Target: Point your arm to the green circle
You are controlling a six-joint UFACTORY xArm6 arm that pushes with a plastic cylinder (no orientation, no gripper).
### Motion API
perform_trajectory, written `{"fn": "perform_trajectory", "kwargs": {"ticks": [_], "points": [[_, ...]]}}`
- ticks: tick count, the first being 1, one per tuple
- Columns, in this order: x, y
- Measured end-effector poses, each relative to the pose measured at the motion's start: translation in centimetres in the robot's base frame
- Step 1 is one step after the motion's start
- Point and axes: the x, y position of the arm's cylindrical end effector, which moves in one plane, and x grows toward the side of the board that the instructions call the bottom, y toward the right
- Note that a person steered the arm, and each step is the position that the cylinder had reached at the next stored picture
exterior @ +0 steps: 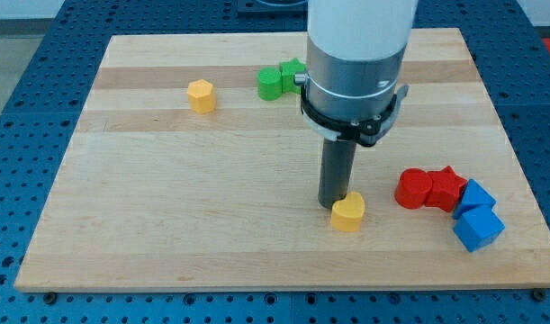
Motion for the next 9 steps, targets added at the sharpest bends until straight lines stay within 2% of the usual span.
{"fn": "perform_trajectory", "kwargs": {"ticks": [6,9], "points": [[6.7,0.3],[4.3,6.5]]}}
